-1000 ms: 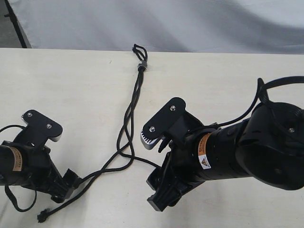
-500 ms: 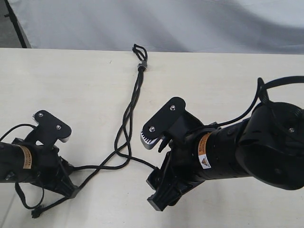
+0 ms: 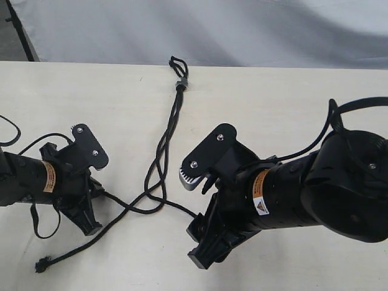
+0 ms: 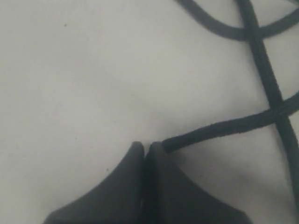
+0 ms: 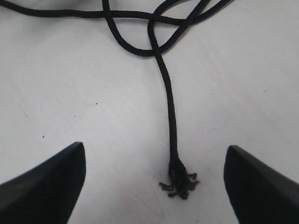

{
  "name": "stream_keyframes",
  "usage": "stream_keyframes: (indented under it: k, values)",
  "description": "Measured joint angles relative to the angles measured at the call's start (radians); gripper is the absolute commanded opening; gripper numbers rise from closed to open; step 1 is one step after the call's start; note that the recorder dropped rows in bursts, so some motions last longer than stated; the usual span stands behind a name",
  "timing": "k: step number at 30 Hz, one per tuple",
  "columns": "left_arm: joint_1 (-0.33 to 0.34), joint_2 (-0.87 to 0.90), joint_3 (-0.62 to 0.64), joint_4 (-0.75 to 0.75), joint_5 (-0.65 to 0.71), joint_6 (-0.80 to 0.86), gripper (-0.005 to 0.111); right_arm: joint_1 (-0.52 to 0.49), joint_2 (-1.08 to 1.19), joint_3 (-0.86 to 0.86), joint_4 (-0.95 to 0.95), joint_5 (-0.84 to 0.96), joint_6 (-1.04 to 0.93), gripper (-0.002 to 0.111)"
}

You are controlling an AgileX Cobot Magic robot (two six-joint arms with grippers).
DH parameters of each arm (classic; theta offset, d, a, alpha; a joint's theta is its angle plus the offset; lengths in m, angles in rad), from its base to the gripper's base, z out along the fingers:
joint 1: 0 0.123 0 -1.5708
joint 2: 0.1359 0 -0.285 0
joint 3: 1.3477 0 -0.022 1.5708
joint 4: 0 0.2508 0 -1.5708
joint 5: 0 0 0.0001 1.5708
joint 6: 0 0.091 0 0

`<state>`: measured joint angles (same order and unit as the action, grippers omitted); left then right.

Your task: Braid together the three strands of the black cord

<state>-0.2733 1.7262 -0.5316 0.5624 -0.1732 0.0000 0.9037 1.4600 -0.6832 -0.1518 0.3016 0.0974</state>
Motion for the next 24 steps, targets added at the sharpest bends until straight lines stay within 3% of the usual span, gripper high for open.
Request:
stream_keyframes:
  k: [2,6,9,14,19,22,24]
  values:
    - [0.002,0.007,0.0,0.004,-0.028,-0.035,0.012,0.0,0.0,0.0,0.0,0.0,0.0,0.076]
    - [0.004,0.007,0.0,0.004,-0.065,-0.098,0.062,0.0,0.0,0.0,0.0,-0.002,0.0,0.076]
    - [0.004,0.007,0.0,0.004,-0.083,-0.132,0.078,0.0,0.0,0.0,0.0,-0.002,0.0,0.076]
    - [0.006,-0.007,0.0,0.006,-0.089,-0.205,0.081,0.0,0.0,0.0,0.0,-0.002,0.044,0.076]
    - [0.033,-0.139,0.0,0.006,-0.062,-0.314,0.081,0.012,0.0,-0.046,0.118,0.026,0.071,0.076]
    - [0.077,-0.259,0.0,0.002,0.016,-0.366,0.081,0.056,0.0,-0.101,0.174,0.072,0.055,0.076]
    - [0.152,-0.371,0.0,-0.024,0.106,-0.407,0.081,0.118,0.024,-0.17,0.199,0.111,0.051,0.076]
